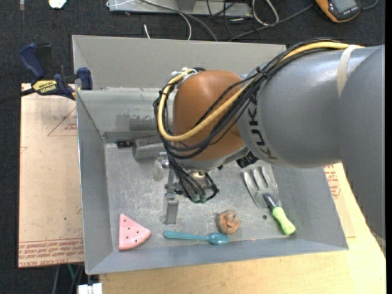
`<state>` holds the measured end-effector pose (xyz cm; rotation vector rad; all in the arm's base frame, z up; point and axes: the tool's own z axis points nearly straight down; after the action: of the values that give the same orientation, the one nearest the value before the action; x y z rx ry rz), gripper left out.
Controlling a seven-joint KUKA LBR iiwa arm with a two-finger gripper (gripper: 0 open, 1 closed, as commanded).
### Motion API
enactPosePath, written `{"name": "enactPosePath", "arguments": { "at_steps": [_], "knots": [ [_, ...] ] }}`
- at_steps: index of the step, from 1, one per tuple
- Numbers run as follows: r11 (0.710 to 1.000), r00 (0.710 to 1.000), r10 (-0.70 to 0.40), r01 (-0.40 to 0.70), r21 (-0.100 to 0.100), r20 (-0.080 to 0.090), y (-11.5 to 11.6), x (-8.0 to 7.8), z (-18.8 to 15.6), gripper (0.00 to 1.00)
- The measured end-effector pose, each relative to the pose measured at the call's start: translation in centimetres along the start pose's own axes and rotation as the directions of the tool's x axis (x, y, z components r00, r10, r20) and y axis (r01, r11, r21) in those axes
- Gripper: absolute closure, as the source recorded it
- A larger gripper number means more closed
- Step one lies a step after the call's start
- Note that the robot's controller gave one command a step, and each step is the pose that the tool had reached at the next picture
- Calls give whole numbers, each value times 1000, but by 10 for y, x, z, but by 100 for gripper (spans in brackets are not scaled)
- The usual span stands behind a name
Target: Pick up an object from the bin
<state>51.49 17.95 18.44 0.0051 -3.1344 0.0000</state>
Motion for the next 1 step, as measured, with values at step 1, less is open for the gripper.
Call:
{"name": "enactPosePath", "arguments": {
  "at_steps": [1],
  "knots": [
    [1000, 1000, 3, -3, -1, 7, -1, -2, -4, 0]
  ]
}}
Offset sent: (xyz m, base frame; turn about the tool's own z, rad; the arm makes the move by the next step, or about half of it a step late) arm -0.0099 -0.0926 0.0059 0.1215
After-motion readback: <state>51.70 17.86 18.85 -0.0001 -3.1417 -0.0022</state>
